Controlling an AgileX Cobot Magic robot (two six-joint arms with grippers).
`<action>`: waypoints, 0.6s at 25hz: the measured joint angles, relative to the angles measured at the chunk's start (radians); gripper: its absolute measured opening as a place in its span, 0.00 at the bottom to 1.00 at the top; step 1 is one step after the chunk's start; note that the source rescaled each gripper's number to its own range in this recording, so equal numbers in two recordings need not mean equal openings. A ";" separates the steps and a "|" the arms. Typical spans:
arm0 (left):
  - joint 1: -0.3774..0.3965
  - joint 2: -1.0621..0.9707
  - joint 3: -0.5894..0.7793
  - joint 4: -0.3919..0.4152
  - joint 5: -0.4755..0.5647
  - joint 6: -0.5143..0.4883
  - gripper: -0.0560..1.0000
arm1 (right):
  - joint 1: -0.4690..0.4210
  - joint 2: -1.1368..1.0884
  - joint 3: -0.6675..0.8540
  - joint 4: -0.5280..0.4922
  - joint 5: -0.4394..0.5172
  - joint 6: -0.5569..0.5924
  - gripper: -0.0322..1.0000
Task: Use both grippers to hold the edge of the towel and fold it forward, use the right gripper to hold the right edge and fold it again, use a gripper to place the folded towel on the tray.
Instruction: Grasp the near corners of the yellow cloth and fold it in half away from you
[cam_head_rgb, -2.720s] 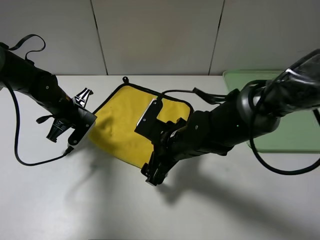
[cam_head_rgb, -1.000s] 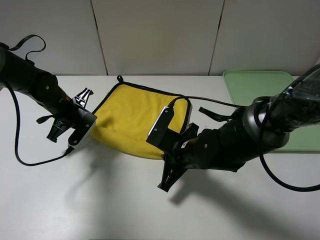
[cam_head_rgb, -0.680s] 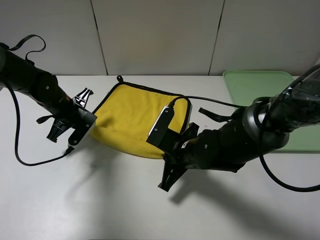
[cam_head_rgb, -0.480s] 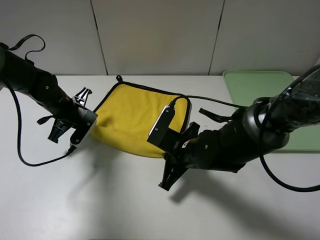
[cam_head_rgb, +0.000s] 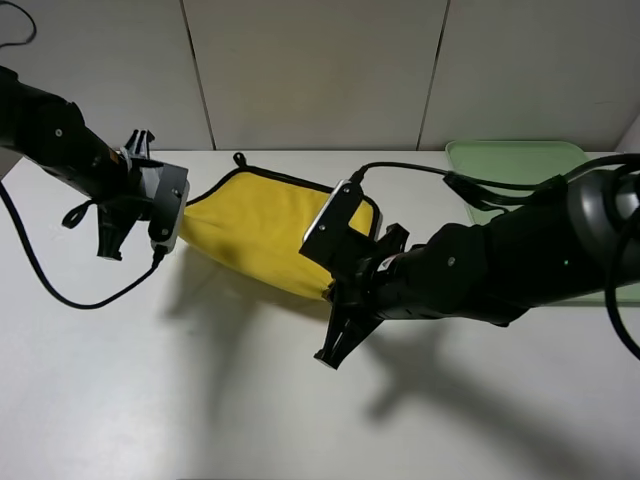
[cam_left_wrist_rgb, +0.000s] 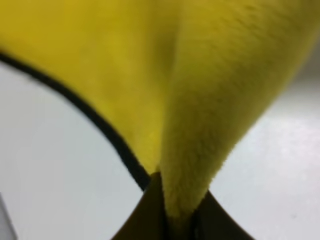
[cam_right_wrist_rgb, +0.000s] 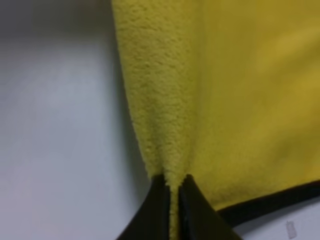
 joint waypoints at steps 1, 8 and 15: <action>-0.007 -0.016 0.000 0.000 0.008 -0.034 0.05 | 0.000 -0.016 0.000 0.002 0.009 0.002 0.03; -0.086 -0.100 0.000 0.003 0.075 -0.206 0.05 | 0.000 -0.121 0.001 0.012 0.069 0.034 0.03; -0.134 -0.191 0.000 0.004 0.130 -0.357 0.05 | 0.000 -0.234 0.001 0.052 0.122 0.037 0.03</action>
